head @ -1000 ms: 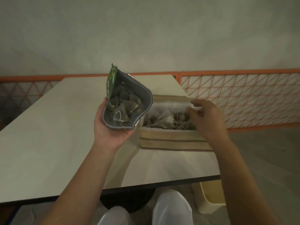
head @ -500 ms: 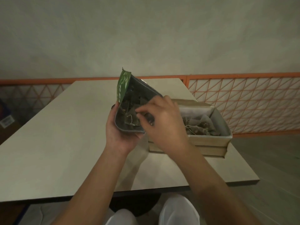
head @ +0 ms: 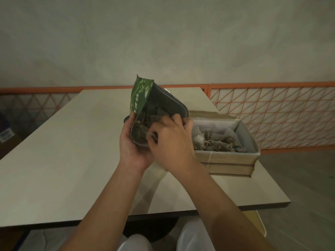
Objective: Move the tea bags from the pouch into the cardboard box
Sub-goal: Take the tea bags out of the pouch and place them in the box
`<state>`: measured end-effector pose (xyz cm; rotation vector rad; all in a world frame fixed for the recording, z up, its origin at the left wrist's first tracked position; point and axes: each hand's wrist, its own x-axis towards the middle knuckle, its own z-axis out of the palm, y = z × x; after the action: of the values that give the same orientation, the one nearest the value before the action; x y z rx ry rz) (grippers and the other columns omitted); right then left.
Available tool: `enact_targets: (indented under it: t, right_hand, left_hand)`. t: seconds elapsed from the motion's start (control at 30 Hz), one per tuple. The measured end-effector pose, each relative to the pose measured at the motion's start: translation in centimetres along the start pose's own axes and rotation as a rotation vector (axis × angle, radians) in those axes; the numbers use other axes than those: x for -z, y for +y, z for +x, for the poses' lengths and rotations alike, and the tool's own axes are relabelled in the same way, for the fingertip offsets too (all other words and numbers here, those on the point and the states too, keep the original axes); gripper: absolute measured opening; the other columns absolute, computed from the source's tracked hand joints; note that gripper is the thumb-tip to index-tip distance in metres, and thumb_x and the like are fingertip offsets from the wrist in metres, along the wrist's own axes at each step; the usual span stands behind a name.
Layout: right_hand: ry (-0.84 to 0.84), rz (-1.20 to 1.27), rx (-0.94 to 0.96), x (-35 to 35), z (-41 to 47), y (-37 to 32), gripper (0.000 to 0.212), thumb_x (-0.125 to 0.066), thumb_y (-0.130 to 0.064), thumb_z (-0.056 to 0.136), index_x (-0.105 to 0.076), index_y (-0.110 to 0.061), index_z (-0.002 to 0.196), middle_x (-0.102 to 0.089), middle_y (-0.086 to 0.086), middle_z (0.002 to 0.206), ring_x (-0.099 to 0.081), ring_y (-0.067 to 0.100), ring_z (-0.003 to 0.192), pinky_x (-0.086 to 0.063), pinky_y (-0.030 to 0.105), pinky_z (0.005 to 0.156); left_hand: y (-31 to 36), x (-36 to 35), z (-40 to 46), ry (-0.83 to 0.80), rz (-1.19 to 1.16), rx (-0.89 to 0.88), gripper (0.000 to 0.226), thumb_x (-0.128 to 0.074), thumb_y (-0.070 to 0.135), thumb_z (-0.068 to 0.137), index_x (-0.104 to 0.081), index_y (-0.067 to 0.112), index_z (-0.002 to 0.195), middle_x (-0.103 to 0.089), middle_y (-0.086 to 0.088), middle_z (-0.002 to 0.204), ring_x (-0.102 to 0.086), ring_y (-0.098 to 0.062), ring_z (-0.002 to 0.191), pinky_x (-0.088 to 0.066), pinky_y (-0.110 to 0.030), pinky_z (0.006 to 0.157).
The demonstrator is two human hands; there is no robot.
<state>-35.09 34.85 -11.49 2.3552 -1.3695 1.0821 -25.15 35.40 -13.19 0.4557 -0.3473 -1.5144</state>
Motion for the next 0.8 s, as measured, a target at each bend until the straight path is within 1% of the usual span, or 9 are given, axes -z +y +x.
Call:
enact_targets:
  t: [0.1,0.2,0.23,0.33,0.47,0.53,0.63,0.73,0.8]
  right_hand:
    - [0.058,0.248,-0.017,1.0,0.0,1.0,0.004,-0.064,-0.027,0.081,-0.062,-0.024,0.079,-0.065,-0.010,0.081,-0.055,0.015,0.084,-0.030,0.030,0.082]
    - [0.059,0.592,-0.114,2.7,0.0,2.4,0.009,-0.066,-0.021,0.087,-0.058,-0.022,0.086,-0.063,-0.008,0.082,-0.059,0.010,0.080,-0.047,0.027,0.074]
    - [0.073,0.679,-0.163,3.4,0.1,2.8,0.009,-0.066,-0.020,0.089,-0.057,-0.023,0.088,-0.062,-0.009,0.084,-0.059,0.008,0.080,-0.050,0.025,0.071]
    - [0.218,0.832,-0.287,4.8,0.4,4.5,0.015,-0.065,-0.016,0.091,-0.056,-0.026,0.097,-0.061,-0.013,0.088,-0.058,0.004,0.074,-0.050,0.020,0.063]
    - [0.340,0.928,-0.429,5.2,0.7,6.8,0.026,-0.062,-0.010,0.092,-0.055,-0.021,0.116,-0.063,0.002,0.090,-0.055,0.005,0.064,-0.044,0.015,0.055]
    - [0.280,0.894,-0.467,4.8,1.0,7.8,0.029,-0.060,-0.007,0.092,-0.056,-0.024,0.116,-0.061,0.005,0.088,-0.059,0.013,0.067,-0.048,0.017,0.055]
    - [0.158,0.906,-0.521,3.9,1.7,8.6,0.023,-0.058,-0.004,0.092,-0.060,-0.022,0.107,-0.060,-0.003,0.079,-0.065,0.030,0.079,-0.058,0.033,0.068]
    - [0.106,0.928,-0.527,2.8,2.0,8.7,0.014,-0.062,-0.010,0.092,-0.060,-0.017,0.104,-0.063,-0.011,0.083,-0.067,0.019,0.082,-0.058,0.035,0.075]
    - [-0.043,0.745,-0.477,2.0,1.9,9.0,0.014,-0.066,-0.022,0.091,-0.060,-0.021,0.103,-0.063,-0.012,0.094,-0.063,0.009,0.088,-0.054,0.032,0.078]
  left_hand:
    - [0.1,-0.1,0.4,0.004,0.004,-0.012,0.049,-0.054,0.052,0.093,-0.077,0.013,0.109,-0.073,-0.010,0.115,-0.074,-0.027,0.097,-0.061,-0.033,0.082]
    - [0.1,-0.4,0.6,-0.011,0.015,-0.009,0.050,-0.051,0.053,0.094,-0.080,0.012,0.103,-0.074,-0.013,0.110,-0.075,-0.028,0.088,-0.062,-0.032,0.072]
    - [0.1,-0.3,0.7,-0.022,0.012,-0.005,0.051,-0.051,0.053,0.094,-0.078,0.013,0.109,-0.073,-0.014,0.114,-0.074,-0.029,0.091,-0.062,-0.033,0.073]
    - [0.5,-0.1,1.0,-0.072,-0.025,0.008,0.052,-0.051,0.055,0.096,-0.066,0.019,0.131,-0.057,-0.013,0.147,-0.059,-0.033,0.121,-0.059,-0.037,0.084]
    - [0.8,0.1,1.1,-0.090,-0.078,-0.002,0.049,-0.050,0.054,0.097,-0.065,0.021,0.132,-0.051,-0.012,0.152,-0.055,-0.035,0.125,-0.062,-0.038,0.081]
    - [0.7,0.1,1.0,-0.077,-0.076,-0.001,0.050,-0.050,0.054,0.097,-0.067,0.020,0.129,-0.056,-0.013,0.148,-0.058,-0.034,0.122,-0.061,-0.038,0.083]
    - [0.6,0.0,0.7,-0.070,-0.063,0.005,0.049,-0.049,0.053,0.097,-0.077,0.017,0.114,-0.065,-0.015,0.134,-0.063,-0.034,0.114,-0.060,-0.038,0.082]
    - [0.5,-0.2,0.5,-0.065,-0.067,0.003,0.050,-0.049,0.053,0.097,-0.079,0.015,0.110,-0.066,-0.015,0.130,-0.064,-0.033,0.112,-0.061,-0.036,0.080]
    - [0.6,-0.3,0.4,-0.062,-0.070,0.006,0.049,-0.050,0.053,0.097,-0.078,0.015,0.110,-0.066,-0.015,0.129,-0.065,-0.034,0.109,-0.062,-0.037,0.078]
